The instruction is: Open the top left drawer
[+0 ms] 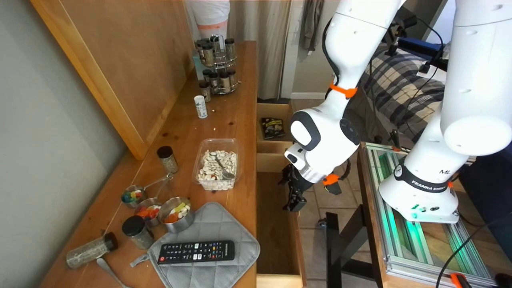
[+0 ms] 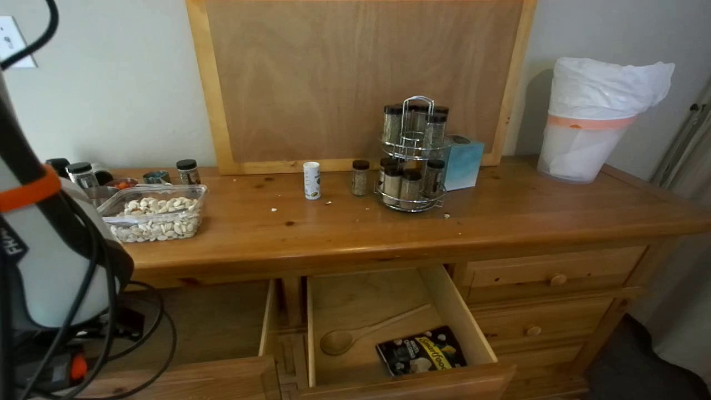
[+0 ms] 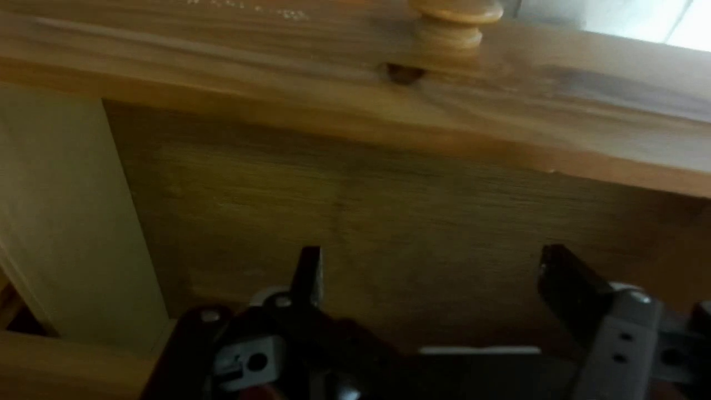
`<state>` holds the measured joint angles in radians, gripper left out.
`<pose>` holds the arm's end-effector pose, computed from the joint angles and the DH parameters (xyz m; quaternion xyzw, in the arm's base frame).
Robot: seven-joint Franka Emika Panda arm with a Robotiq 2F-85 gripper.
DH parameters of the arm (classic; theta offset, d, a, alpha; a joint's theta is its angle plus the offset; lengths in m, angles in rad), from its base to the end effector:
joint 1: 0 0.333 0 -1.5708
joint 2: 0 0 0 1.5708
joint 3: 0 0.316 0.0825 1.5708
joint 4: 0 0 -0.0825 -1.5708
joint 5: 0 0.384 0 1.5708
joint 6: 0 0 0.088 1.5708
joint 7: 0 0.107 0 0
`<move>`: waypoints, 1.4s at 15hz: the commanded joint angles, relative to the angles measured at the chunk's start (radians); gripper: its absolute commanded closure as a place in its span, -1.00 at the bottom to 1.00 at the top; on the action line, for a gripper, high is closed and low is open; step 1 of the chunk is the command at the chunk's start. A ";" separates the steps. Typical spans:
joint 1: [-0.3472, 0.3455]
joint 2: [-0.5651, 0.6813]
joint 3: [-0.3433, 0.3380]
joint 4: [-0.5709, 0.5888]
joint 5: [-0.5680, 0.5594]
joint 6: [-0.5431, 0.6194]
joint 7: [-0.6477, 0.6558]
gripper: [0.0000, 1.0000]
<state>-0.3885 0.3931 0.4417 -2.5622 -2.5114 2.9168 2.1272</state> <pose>0.3293 0.0800 0.1204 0.9643 0.1751 0.1977 0.0210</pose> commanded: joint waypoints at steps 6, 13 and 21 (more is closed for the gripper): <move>-0.186 0.223 0.047 0.052 0.000 -0.028 -0.104 -1.00; -0.138 0.266 -0.038 0.086 0.022 0.131 -0.144 -1.00; 0.069 0.232 -0.224 0.089 0.119 0.308 -0.168 -1.00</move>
<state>-0.4186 0.6192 0.2983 -2.4132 -2.4308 3.1468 1.9942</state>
